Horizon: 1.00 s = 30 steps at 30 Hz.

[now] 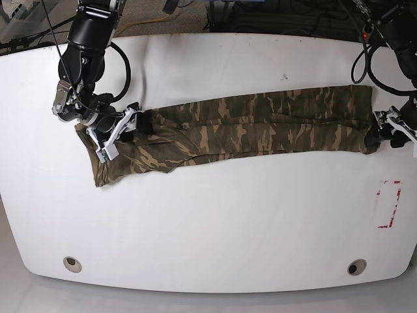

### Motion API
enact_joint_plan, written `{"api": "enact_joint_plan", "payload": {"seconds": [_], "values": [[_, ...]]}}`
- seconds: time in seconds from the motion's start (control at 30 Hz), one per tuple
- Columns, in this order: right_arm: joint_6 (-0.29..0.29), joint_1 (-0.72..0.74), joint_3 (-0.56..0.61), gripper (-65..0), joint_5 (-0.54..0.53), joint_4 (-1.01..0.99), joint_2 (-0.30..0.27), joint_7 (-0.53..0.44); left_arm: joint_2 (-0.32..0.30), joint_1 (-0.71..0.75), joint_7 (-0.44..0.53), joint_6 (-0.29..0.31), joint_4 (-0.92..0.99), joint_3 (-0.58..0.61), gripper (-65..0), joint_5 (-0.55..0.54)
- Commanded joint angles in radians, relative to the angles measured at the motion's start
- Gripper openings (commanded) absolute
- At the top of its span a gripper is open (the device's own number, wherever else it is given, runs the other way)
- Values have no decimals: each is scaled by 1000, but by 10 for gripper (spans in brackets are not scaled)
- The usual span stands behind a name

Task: Fold the T-shirt properly

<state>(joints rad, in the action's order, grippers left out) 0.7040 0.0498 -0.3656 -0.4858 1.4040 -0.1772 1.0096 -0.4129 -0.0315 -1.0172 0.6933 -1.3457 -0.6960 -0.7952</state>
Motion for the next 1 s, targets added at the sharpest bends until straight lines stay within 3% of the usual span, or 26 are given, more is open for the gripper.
{"api": "enact_joint_plan", "payload": {"seconds": [0.0,0.13,0.53,0.63,0.83,0.97], "values": [[-6,3,1,-277,20,2,-6,30,-31,-54,18,5,-18,35,-64,12],[-6,3,1,-277,20,1,-6,30,-63,-103,24,5,-15,118,-64,109],[-6,2,1,-277,19,-1,-5,30,-59,-222,22,5,93,232,-81,399],[-6,2,1,-277,19,-1,-5,30,-59,-235,24,5,125,256,-132,426],[-6,2,1,-277,19,-1,-5,30,-59,-236,50,5,150,335,-143,429],[-6,2,-3,-279,19,-1,3,30,-59,-230,59,5,151,378,-286,431]]}}
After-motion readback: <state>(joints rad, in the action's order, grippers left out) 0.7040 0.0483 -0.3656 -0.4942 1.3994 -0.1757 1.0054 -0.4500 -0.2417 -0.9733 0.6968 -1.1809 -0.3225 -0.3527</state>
